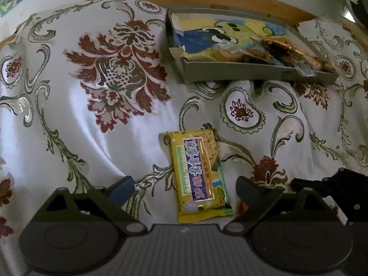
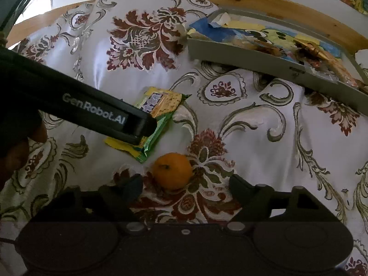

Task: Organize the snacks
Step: 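Grasp the yellow bar packet with the left tool while the right grasps the orange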

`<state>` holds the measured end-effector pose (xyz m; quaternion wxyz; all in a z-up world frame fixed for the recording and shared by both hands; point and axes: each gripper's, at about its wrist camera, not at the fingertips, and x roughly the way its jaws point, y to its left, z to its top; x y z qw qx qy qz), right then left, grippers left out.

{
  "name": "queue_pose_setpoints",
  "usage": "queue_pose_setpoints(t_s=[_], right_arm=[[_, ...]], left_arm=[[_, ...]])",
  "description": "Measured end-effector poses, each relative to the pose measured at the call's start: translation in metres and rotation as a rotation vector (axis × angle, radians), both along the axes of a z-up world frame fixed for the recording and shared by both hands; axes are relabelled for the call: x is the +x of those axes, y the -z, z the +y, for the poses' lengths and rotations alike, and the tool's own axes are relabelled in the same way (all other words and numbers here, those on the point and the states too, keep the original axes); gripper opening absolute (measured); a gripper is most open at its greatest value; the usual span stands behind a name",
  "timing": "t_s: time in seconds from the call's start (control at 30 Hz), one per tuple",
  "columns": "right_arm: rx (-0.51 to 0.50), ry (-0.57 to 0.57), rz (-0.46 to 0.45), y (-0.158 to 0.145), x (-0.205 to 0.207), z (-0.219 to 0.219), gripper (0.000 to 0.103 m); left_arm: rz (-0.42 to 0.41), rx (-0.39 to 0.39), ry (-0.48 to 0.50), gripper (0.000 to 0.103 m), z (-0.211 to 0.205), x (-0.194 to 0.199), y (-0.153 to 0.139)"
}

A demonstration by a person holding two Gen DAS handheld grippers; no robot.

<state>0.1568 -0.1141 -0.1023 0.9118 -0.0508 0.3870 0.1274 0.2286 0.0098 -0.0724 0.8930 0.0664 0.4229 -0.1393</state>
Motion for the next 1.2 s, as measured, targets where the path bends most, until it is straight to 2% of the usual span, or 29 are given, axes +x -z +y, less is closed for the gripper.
queue_pose_setpoints(t_s=[0.13,0.23,0.3,0.47,0.63,0.9,1.13,1.2], right_arm=[[0.013,0.011,-0.001,0.000,0.002,-0.001,0.076],[0.017,0.014,0.004,0.000,0.002,0.000,0.076],[0.018,0.006,0.000,0.000,0.002,0.001,0.075],[-0.001,-0.008,0.001,0.002,0.001,0.004,0.074],[-0.023,0.000,-0.005,0.003,0.001,0.005,0.074],[-0.040,-0.017,-0.027,0.005,0.002,0.007,0.066],[-0.054,-0.043,-0.040,0.007,0.002,0.012,0.056],[-0.059,-0.051,-0.043,0.007,0.002,0.013,0.055]], left_arm=[[0.013,-0.038,0.006,0.081,0.000,0.005,0.005],[0.005,-0.068,0.015,0.080,0.000,0.006,0.006],[-0.002,-0.063,0.022,0.080,-0.002,0.006,0.007],[0.054,-0.056,0.014,0.068,0.000,0.012,0.013],[0.060,-0.062,0.005,0.058,0.003,0.013,0.014],[0.058,-0.066,0.004,0.058,0.002,0.016,0.016],[0.058,-0.081,-0.004,0.071,0.000,0.019,0.016],[0.060,-0.080,-0.004,0.072,-0.002,0.020,0.017]])
